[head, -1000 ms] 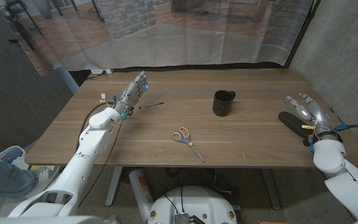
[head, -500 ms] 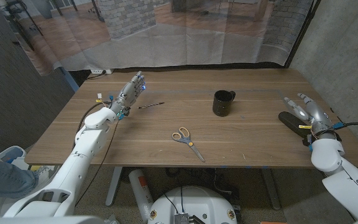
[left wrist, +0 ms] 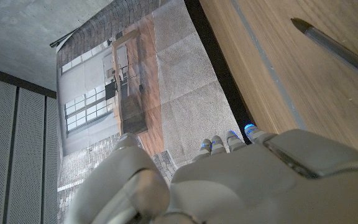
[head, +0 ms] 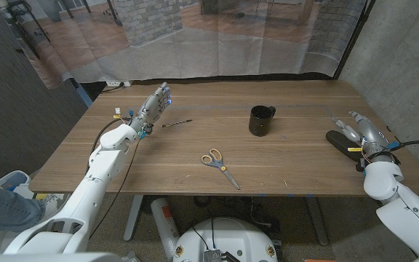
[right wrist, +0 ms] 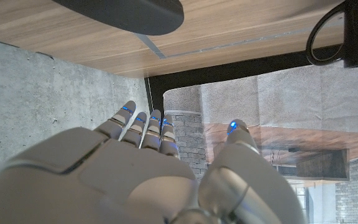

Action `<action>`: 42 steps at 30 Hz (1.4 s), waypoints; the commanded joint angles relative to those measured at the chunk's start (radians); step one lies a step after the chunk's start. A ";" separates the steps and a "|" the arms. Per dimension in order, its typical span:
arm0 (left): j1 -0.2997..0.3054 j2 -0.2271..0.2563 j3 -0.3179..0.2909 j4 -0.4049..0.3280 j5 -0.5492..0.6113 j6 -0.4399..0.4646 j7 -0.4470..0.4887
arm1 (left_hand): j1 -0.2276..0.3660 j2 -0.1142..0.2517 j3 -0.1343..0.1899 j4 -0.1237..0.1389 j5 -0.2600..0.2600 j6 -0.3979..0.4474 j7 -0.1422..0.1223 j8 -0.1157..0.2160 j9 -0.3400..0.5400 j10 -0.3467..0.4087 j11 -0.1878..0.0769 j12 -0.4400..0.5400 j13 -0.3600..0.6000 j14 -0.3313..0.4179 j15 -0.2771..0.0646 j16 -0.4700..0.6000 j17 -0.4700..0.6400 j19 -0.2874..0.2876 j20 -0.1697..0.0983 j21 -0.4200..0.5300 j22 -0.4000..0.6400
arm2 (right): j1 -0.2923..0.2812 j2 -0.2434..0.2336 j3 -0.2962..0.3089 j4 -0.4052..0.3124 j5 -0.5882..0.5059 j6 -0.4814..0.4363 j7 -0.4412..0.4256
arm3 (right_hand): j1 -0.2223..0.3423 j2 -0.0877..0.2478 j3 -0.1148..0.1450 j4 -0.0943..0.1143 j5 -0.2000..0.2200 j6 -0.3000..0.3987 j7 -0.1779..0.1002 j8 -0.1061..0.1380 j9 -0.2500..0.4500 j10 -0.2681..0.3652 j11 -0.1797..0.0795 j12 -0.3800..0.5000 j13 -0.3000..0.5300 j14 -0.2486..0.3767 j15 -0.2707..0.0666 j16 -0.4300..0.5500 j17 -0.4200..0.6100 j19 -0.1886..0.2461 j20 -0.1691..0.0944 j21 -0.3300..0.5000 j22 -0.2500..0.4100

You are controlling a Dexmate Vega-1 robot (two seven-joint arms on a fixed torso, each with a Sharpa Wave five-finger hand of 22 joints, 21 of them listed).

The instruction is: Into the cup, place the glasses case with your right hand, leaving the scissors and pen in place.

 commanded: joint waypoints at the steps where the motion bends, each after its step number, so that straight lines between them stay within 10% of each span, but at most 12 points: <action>1: -0.007 -0.017 0.018 -0.003 0.024 -0.001 0.024 | 0.011 0.002 -0.004 -0.001 -0.004 0.001 -0.003 0.000 0.003 -0.001 -0.002 0.002 0.003 -0.048 0.001 0.002 0.004 -0.046 -0.013 0.007 0.003 | -0.008 -0.031 -0.015 -0.006 -0.035 -0.047 0.010 | 0.012 -0.001 0.001 -0.009 0.008 0.003 -0.005 0.002 0.004 -0.001 -0.007 0.004 0.003 0.009 -0.002 0.002 0.003 0.008 -0.019 -0.007 0.004; 42: 0.013 -0.008 0.013 -0.038 0.021 0.007 0.034 | 0.014 0.007 -0.010 -0.001 -0.005 0.003 -0.006 0.000 0.003 0.001 -0.002 0.003 0.003 -0.049 0.002 0.002 0.004 -0.048 -0.010 0.007 0.003 | -0.030 -0.084 -0.041 -0.027 -0.075 -0.153 0.070 | 0.053 -0.026 -0.002 -0.034 0.016 -0.017 -0.014 -0.002 0.004 -0.011 -0.002 0.000 0.003 0.009 0.009 -0.001 0.003 0.017 0.012 -0.021 0.003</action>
